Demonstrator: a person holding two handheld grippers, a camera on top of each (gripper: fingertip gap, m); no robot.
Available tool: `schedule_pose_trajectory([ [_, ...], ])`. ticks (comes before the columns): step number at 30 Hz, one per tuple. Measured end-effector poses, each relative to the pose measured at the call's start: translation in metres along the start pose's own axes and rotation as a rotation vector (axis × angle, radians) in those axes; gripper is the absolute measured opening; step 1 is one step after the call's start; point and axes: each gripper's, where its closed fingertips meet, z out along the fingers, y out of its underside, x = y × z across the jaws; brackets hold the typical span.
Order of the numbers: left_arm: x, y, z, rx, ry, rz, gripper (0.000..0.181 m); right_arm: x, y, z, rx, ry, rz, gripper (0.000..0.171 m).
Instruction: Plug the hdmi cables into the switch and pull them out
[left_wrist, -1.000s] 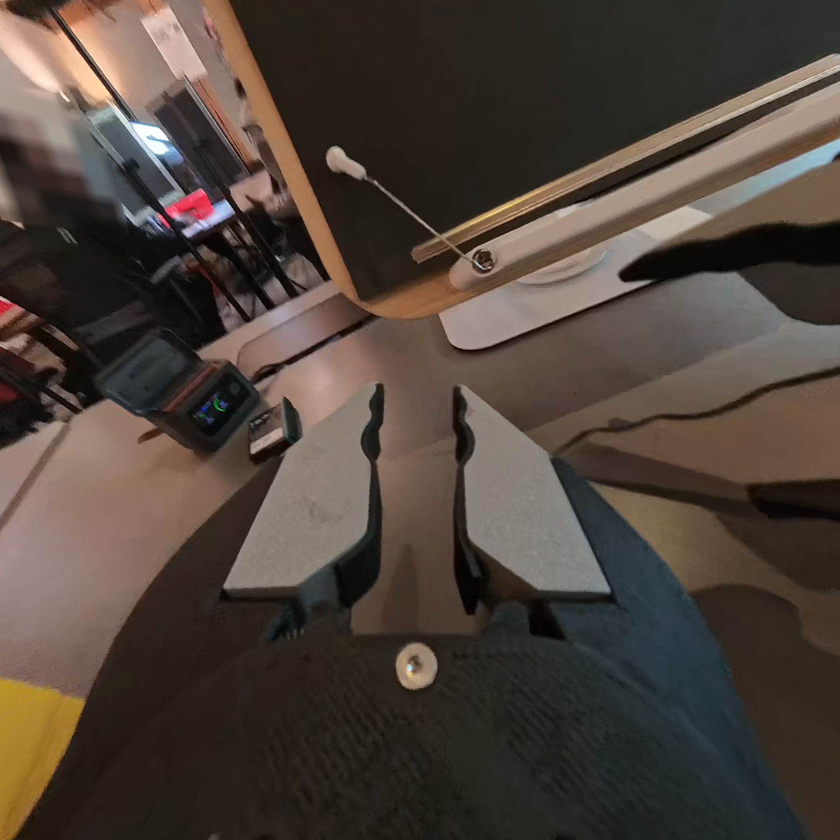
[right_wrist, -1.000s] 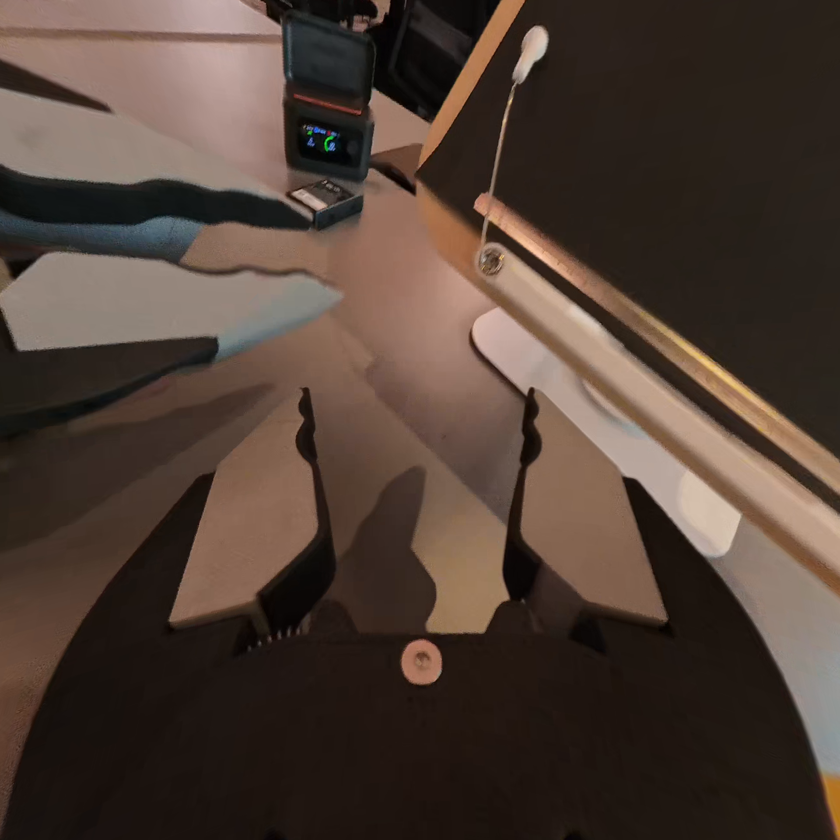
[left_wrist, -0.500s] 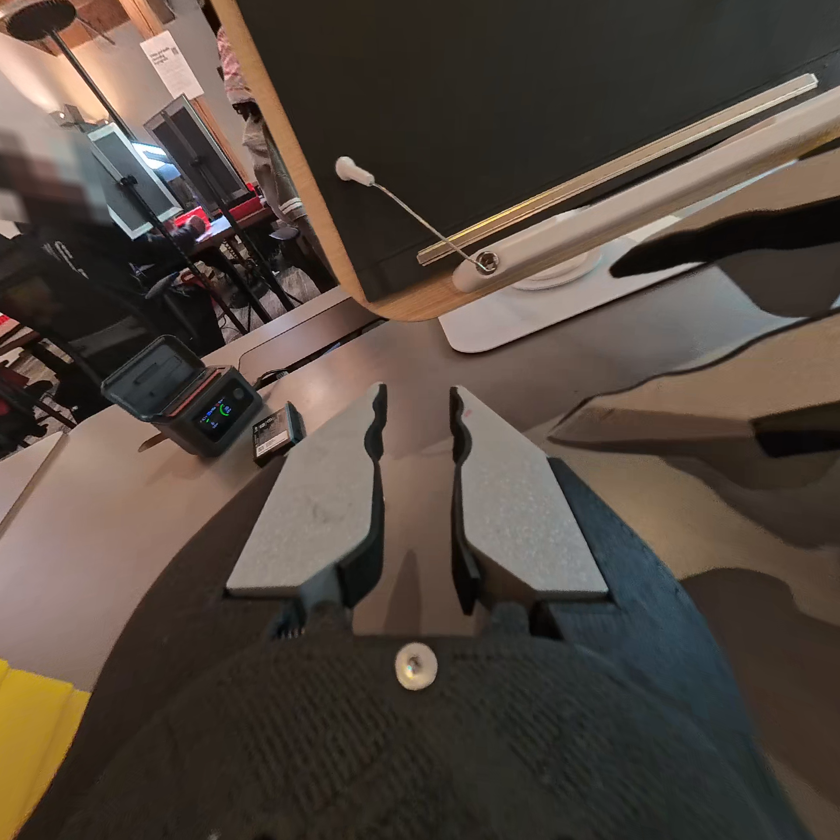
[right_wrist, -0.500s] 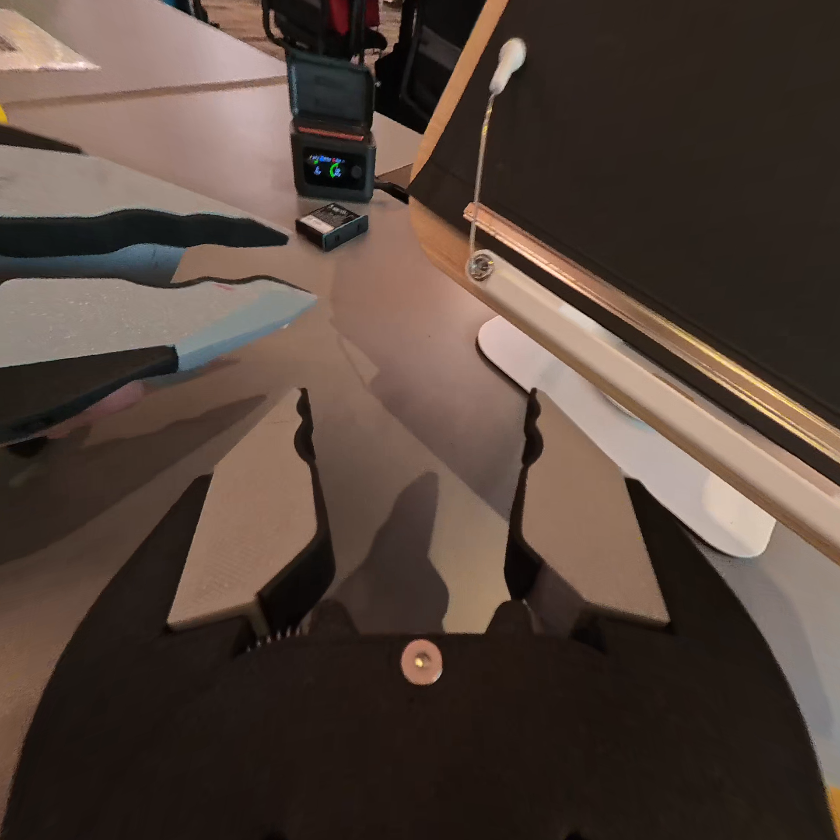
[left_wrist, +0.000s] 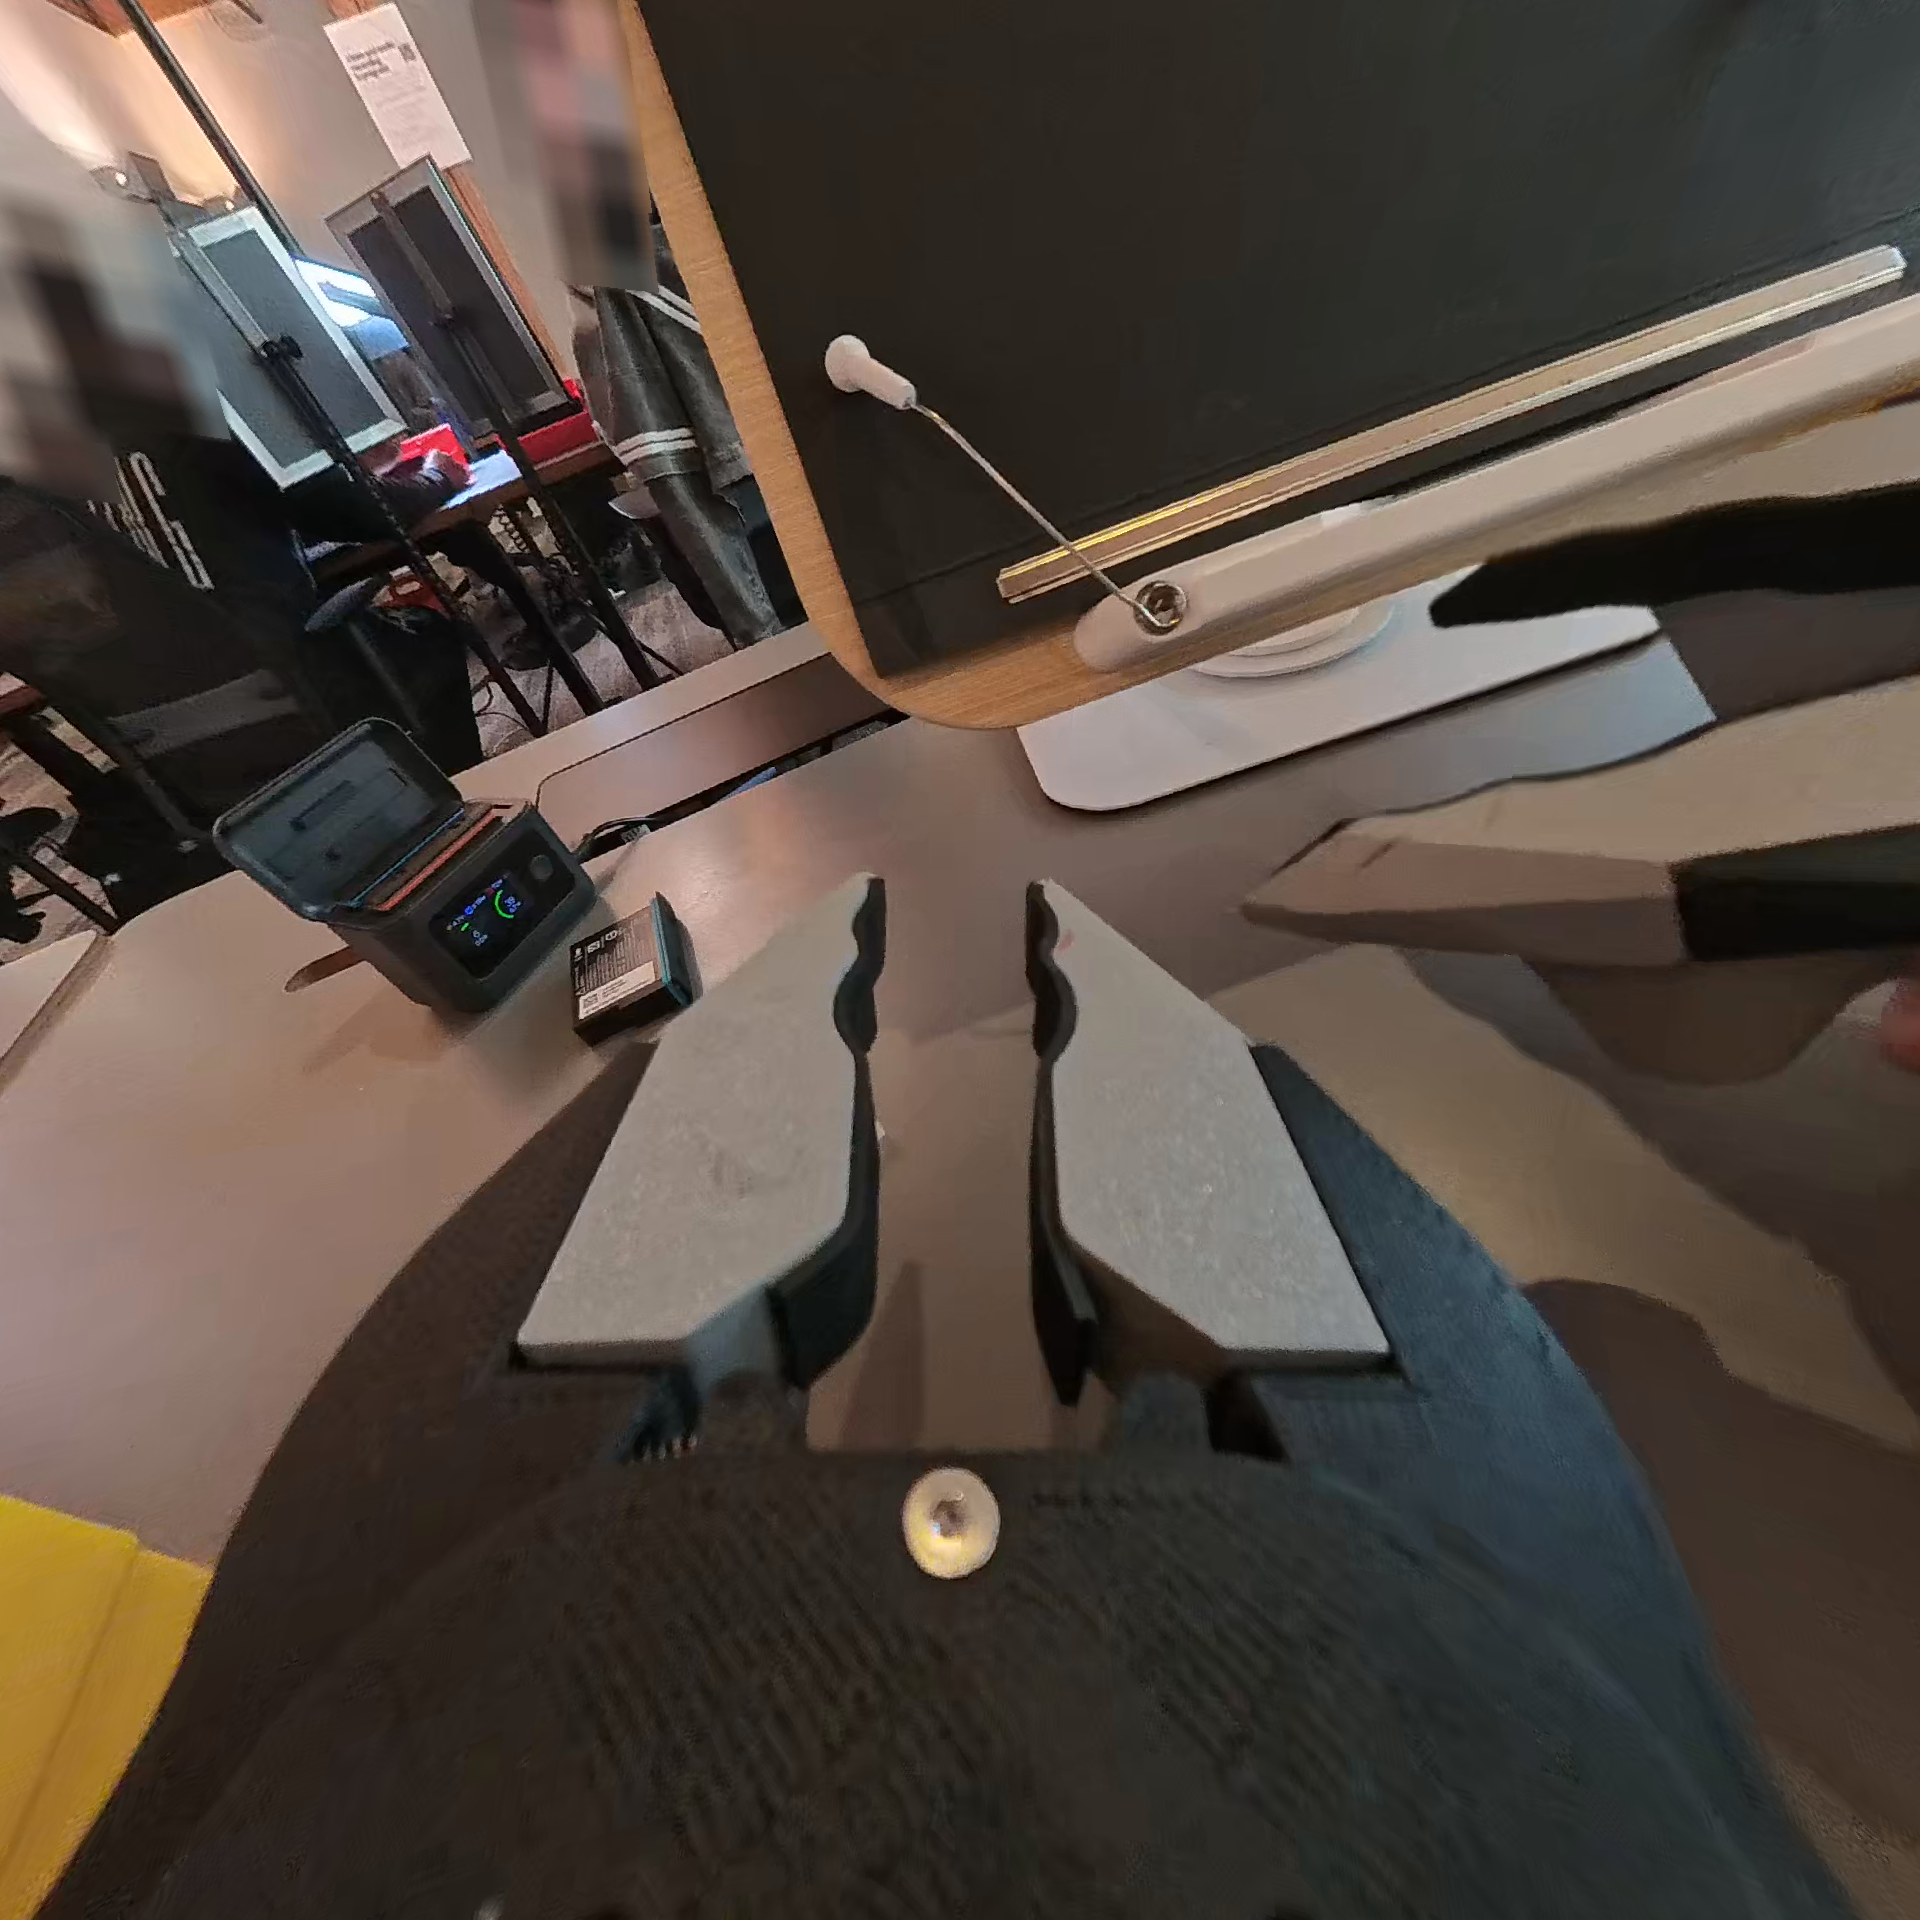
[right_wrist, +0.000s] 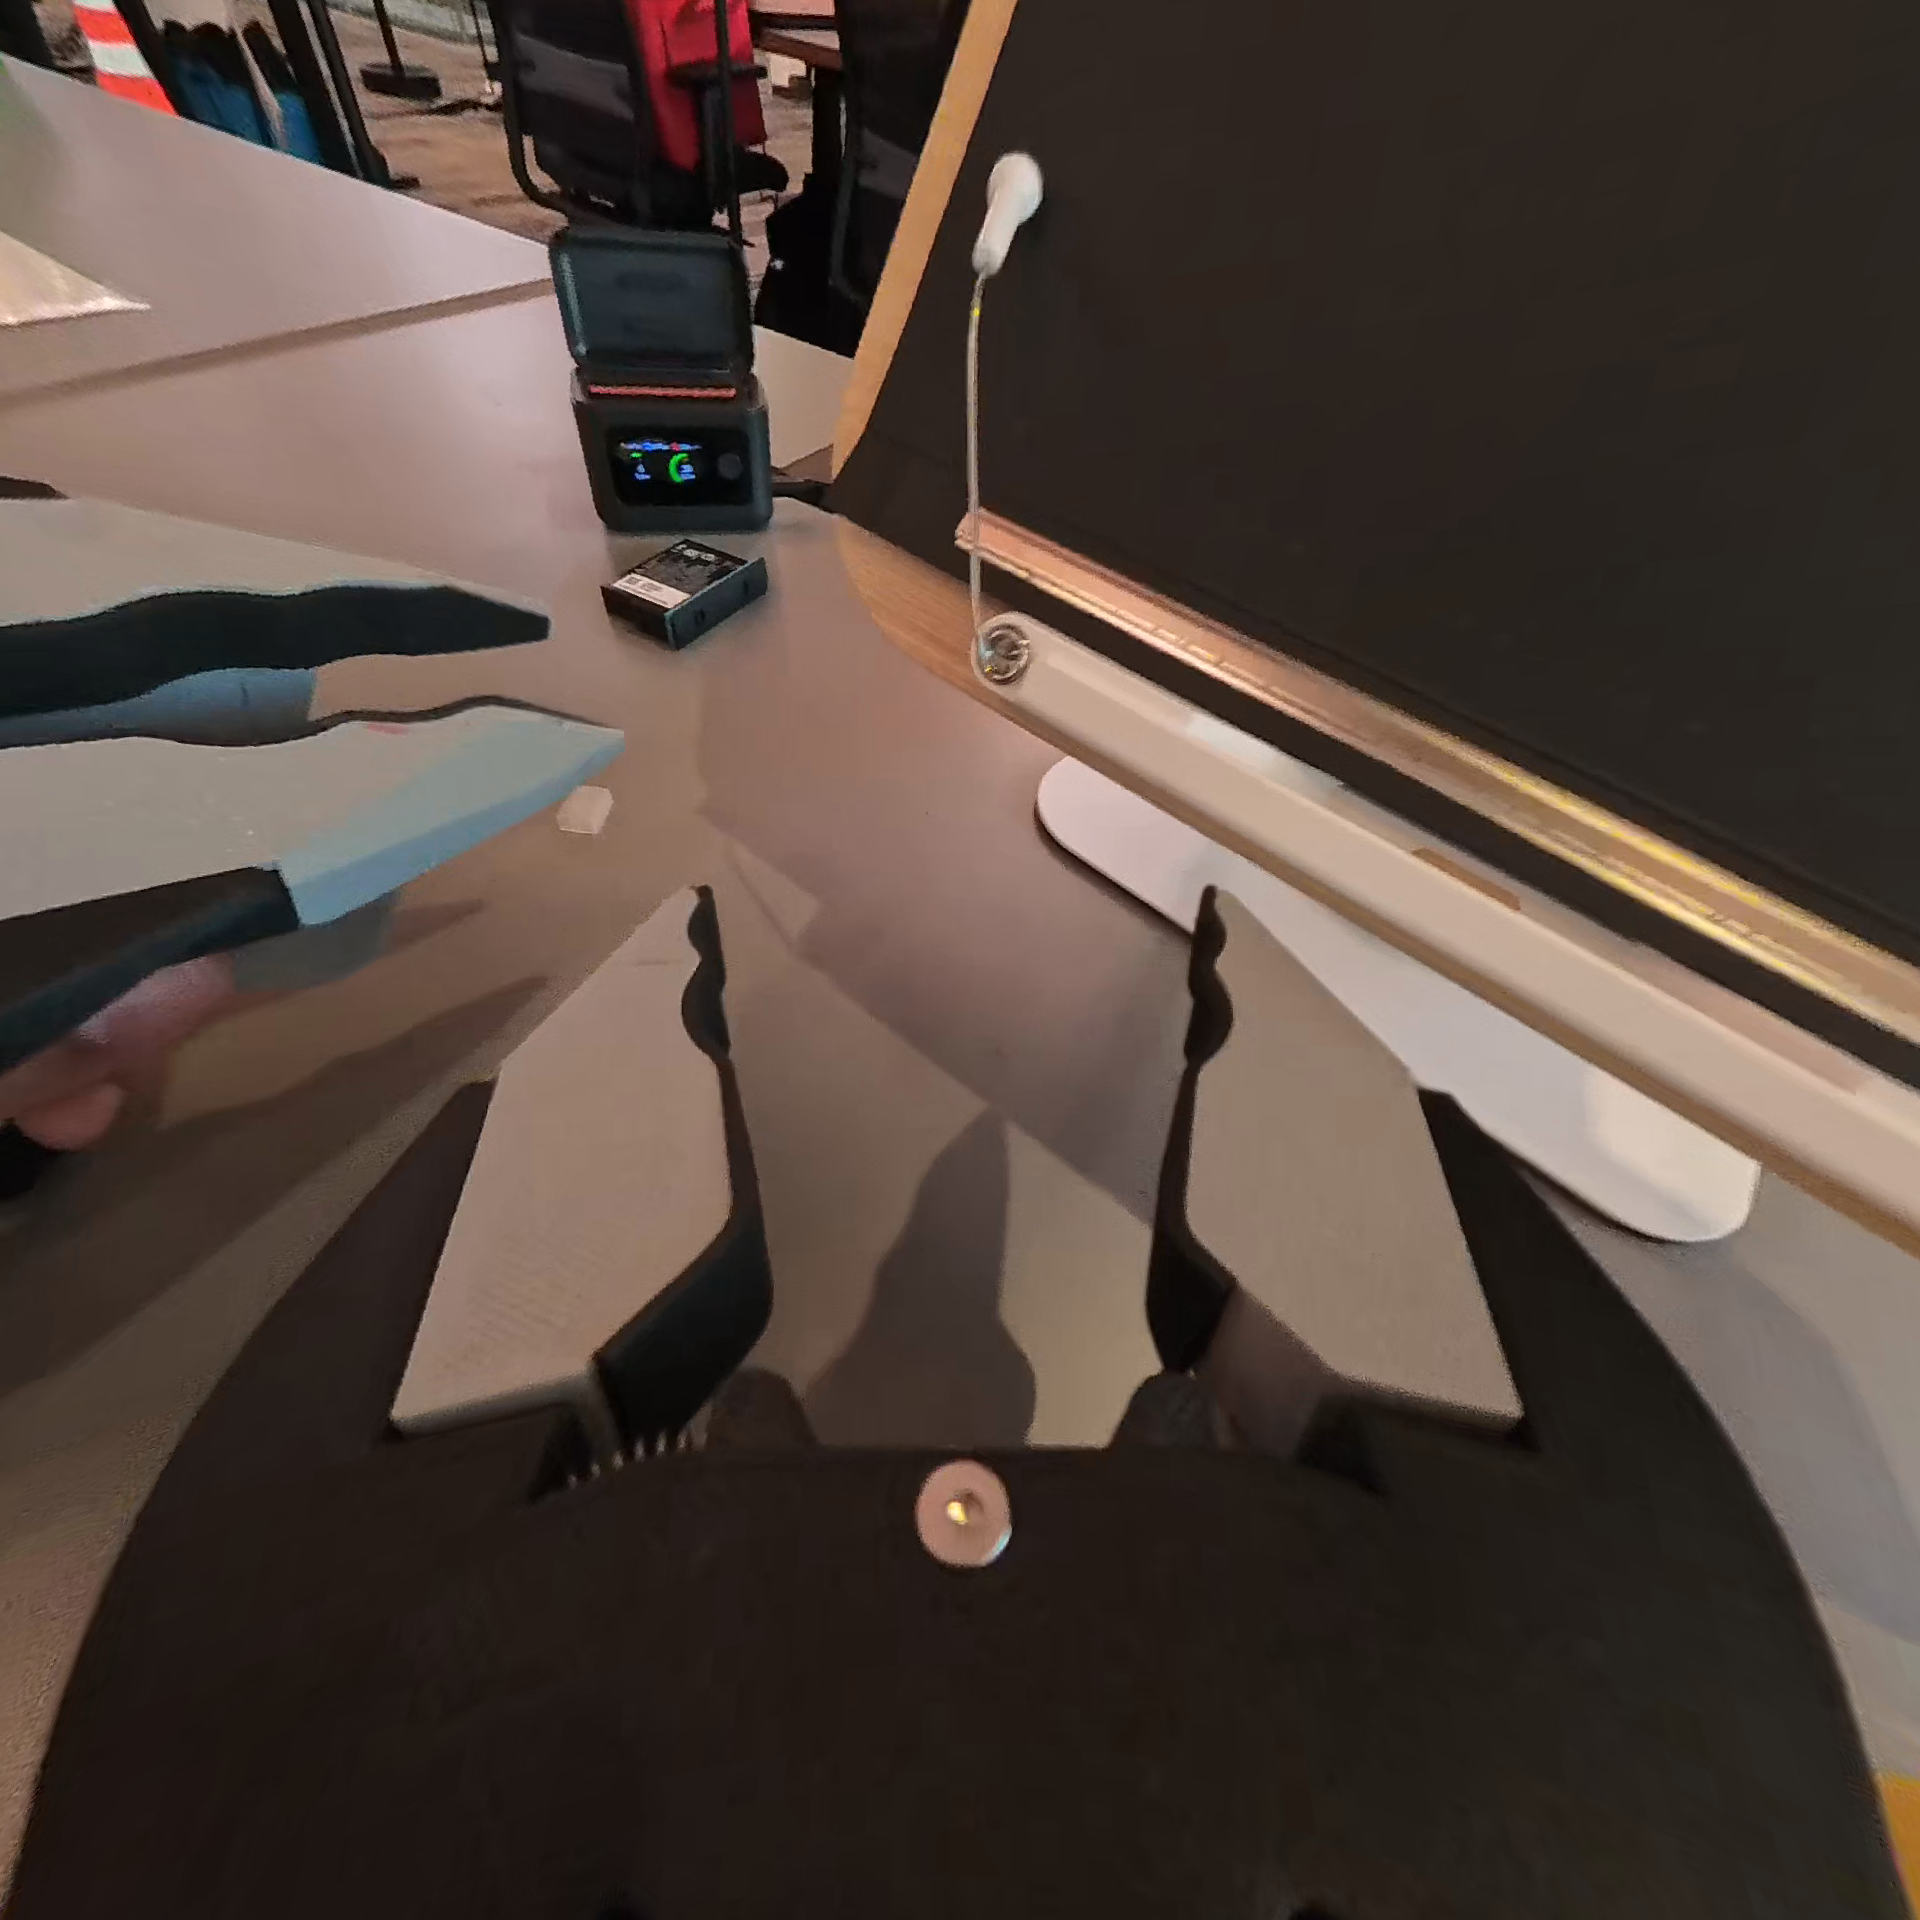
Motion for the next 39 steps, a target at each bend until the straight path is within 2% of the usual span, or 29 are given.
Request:
schedule_pose_trajectory([
  [3, 0.000, 0.001, 0.002, -0.006, 0.020, -0.020, 0.025, 0.009, -0.004, -0.002, 0.007, 0.039, -0.040, 0.087],
  [14, 0.014, -0.003, 0.003, 0.007, 0.046, 0.051, 0.024, -0.002, 0.006, 0.001, -0.035, -0.004, -0.050, 0.084],
  [39, 0.010, -0.004, 0.000, 0.020, 0.053, 0.010, 0.024, -0.020, 0.007, 0.007, -0.046, -0.065, -0.065, 0.077],
])
